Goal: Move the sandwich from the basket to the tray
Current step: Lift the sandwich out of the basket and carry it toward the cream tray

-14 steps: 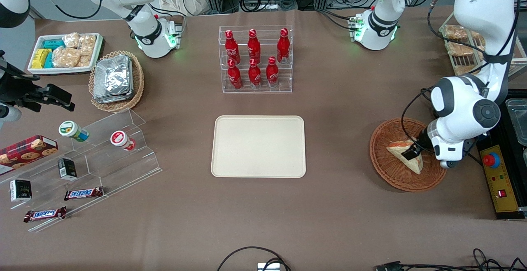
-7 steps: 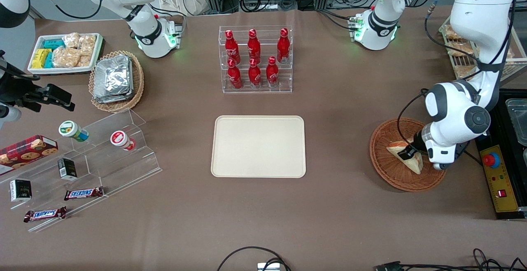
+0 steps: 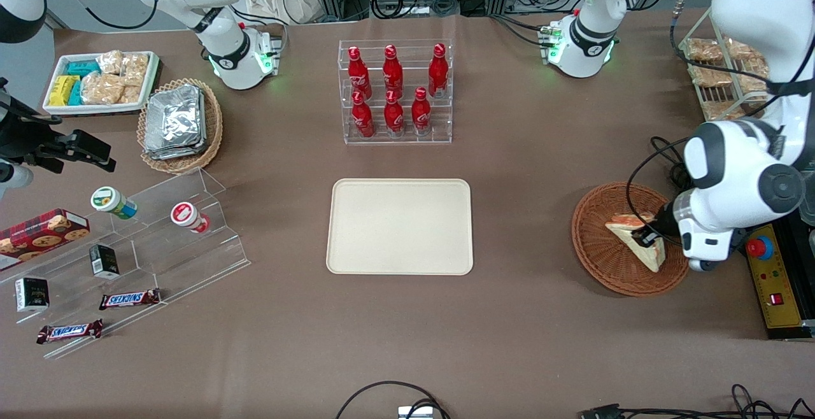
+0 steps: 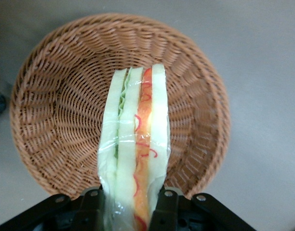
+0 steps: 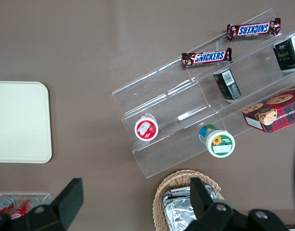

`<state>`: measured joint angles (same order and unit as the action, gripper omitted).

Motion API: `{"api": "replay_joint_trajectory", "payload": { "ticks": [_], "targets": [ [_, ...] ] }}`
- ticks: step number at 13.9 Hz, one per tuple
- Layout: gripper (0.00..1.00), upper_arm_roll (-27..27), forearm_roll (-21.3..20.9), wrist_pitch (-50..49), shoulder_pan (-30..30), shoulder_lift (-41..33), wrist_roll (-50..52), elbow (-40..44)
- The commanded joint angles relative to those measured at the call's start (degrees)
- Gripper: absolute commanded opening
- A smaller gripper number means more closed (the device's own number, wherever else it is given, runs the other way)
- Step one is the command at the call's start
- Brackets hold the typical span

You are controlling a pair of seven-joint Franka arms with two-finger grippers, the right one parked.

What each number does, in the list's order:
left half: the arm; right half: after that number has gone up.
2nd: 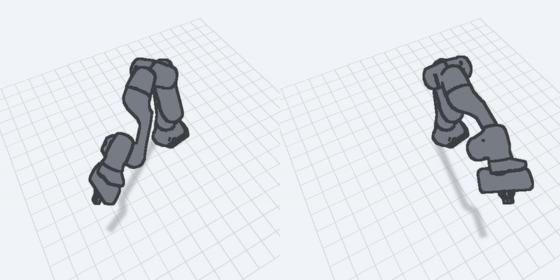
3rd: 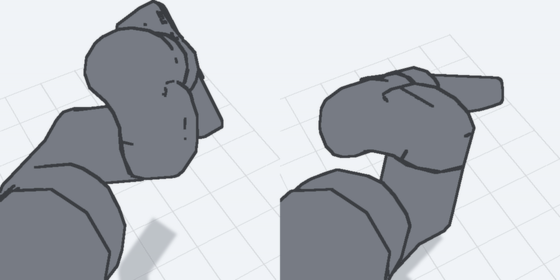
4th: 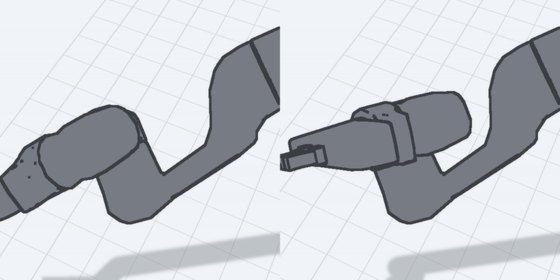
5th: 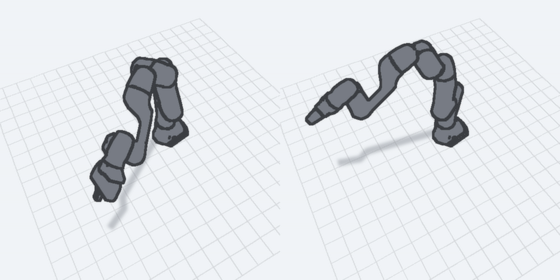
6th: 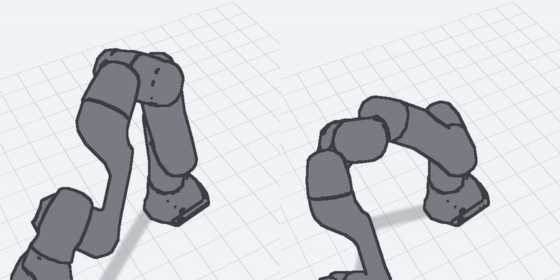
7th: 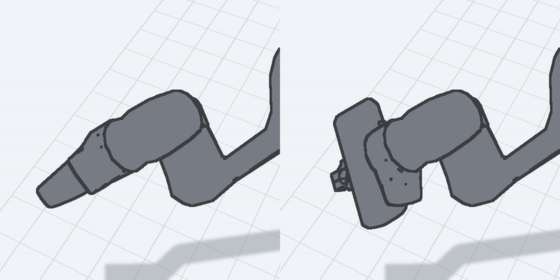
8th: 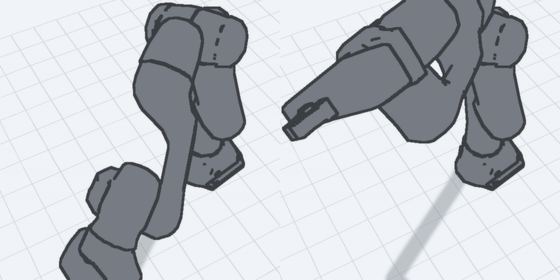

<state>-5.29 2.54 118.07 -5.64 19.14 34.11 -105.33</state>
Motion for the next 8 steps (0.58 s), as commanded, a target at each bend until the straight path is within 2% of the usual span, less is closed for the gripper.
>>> {"api": "replay_joint_trajectory", "payload": {
  "ticks": [1,4,8],
  "targets": [
    [0.00,-2.17,-0.25,-11.23,0.10,0.29,-3.16,9.85],
    [0.00,-5.07,-0.95,-18.91,2.81,0.46,-6.07,17.95],
    [0.00,-4.99,-2.01,-25.25,14.40,2.31,-5.63,25.61]
  ]
}}
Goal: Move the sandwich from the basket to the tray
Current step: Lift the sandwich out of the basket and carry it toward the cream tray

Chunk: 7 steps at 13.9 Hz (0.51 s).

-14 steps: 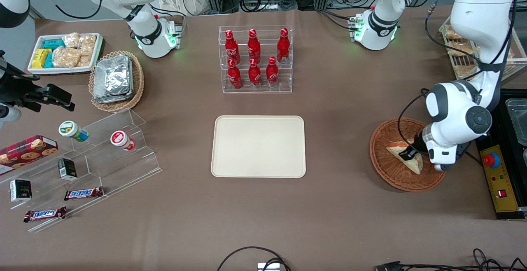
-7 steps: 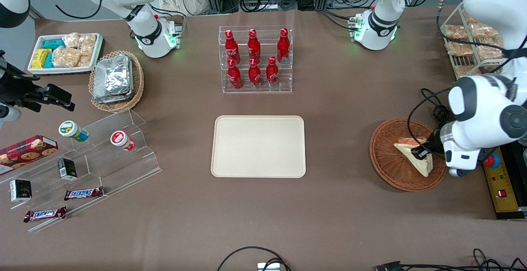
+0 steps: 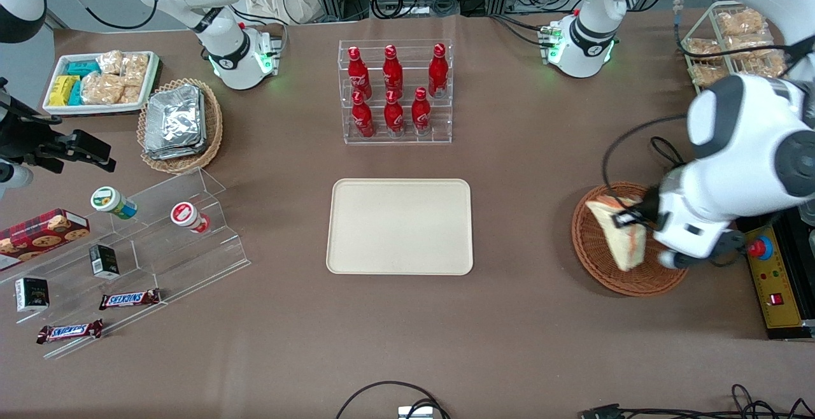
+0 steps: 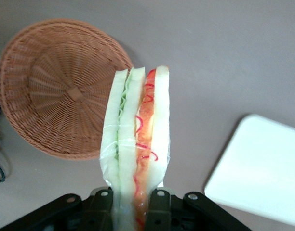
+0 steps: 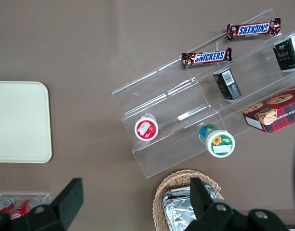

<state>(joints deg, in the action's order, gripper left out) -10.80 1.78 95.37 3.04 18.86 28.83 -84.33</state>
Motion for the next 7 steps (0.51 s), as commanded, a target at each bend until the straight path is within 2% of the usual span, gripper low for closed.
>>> {"api": "replay_joint_trajectory", "payload": {
  "ticks": [1,4,6,7],
  "targets": [
    [0.00,0.43,-1.16,-2.12,7.67,3.46,0.00,4.70],
    [0.00,0.43,-1.16,1.55,15.31,9.07,4.74,7.50],
    [0.00,0.51,-3.44,5.59,20.06,14.51,6.40,9.35],
    [0.00,0.51,-3.62,8.84,22.08,17.32,10.59,9.36]
  ]
}}
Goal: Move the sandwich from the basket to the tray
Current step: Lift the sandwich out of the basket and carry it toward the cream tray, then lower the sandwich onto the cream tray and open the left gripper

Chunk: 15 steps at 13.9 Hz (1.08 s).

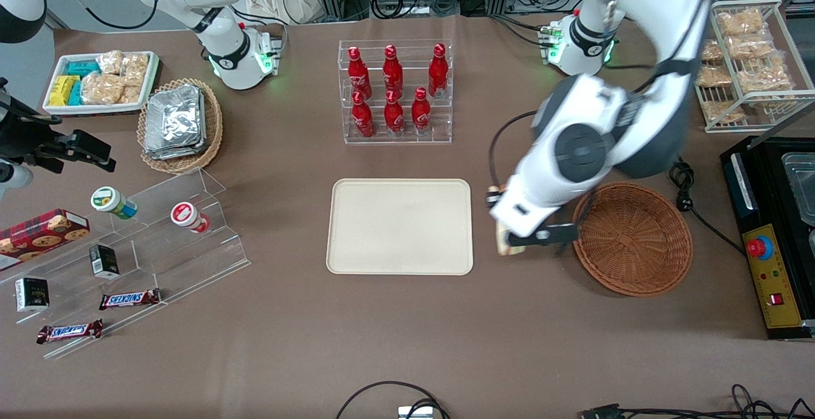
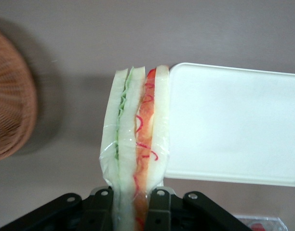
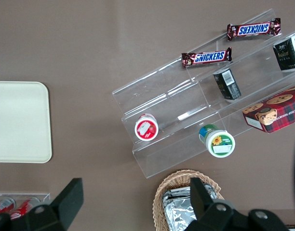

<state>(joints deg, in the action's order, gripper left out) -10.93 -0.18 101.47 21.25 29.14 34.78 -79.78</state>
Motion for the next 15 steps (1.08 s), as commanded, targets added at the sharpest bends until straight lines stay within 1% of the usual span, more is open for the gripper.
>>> {"api": "replay_joint_trajectory", "payload": {
  "ticks": [1,3,4,6,7,12,13,14,15],
  "targets": [
    [0.00,0.65,-1.75,7.04,5.37,9.94,8.34,4.73],
    [0.00,0.73,-1.92,11.46,7.66,13.90,9.60,4.37],
    [0.00,0.82,-3.14,11.91,8.11,15.23,9.43,4.29],
    [0.00,0.73,-8.84,11.74,8.28,16.29,9.25,3.50],
    [0.00,0.65,-9.83,11.91,8.37,16.12,9.16,1.84],
    [0.00,0.56,-9.57,11.91,9.08,16.12,9.43,1.30],
    [0.06,0.56,-9.57,11.91,9.08,16.12,9.25,1.39],
    [0.23,0.56,-9.40,11.91,9.08,16.03,9.25,1.39],
    [0.77,0.56,-9.31,11.83,8.99,15.86,9.25,1.47]
  ]
}}
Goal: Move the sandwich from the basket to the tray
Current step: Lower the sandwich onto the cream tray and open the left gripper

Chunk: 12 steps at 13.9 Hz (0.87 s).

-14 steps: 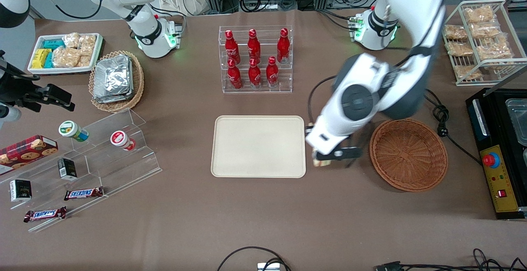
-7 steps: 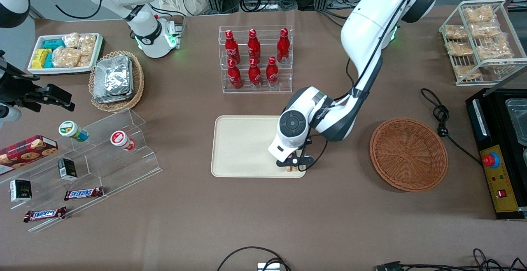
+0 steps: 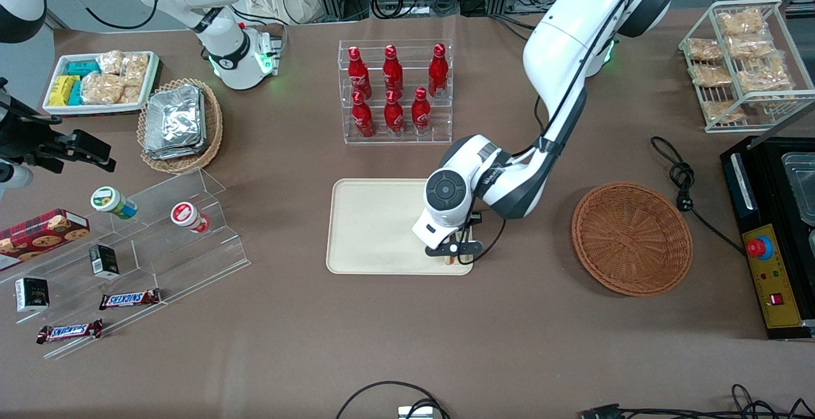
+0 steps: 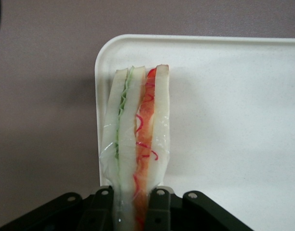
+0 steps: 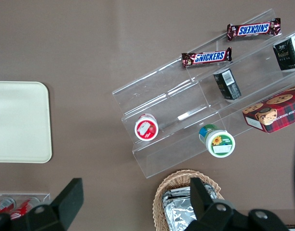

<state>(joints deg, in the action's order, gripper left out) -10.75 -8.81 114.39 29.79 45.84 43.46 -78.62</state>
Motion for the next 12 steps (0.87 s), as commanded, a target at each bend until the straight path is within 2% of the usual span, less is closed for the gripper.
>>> {"api": "replay_joint_trajectory", "payload": {
  "ticks": [1,8,10,12],
  "targets": [
    [1.00,0.38,-0.94,-1.18,0.45,-1.19,0.39,0.13],
    [1.00,-0.05,0.72,-6.97,-0.08,-9.34,0.13,-1.61],
    [1.00,-0.41,3.52,-7.43,-1.30,-16.79,-4.67,-8.96],
    [1.00,-0.41,5.03,-7.34,-4.98,-25.49,-10.56,-18.19]
  ]
}}
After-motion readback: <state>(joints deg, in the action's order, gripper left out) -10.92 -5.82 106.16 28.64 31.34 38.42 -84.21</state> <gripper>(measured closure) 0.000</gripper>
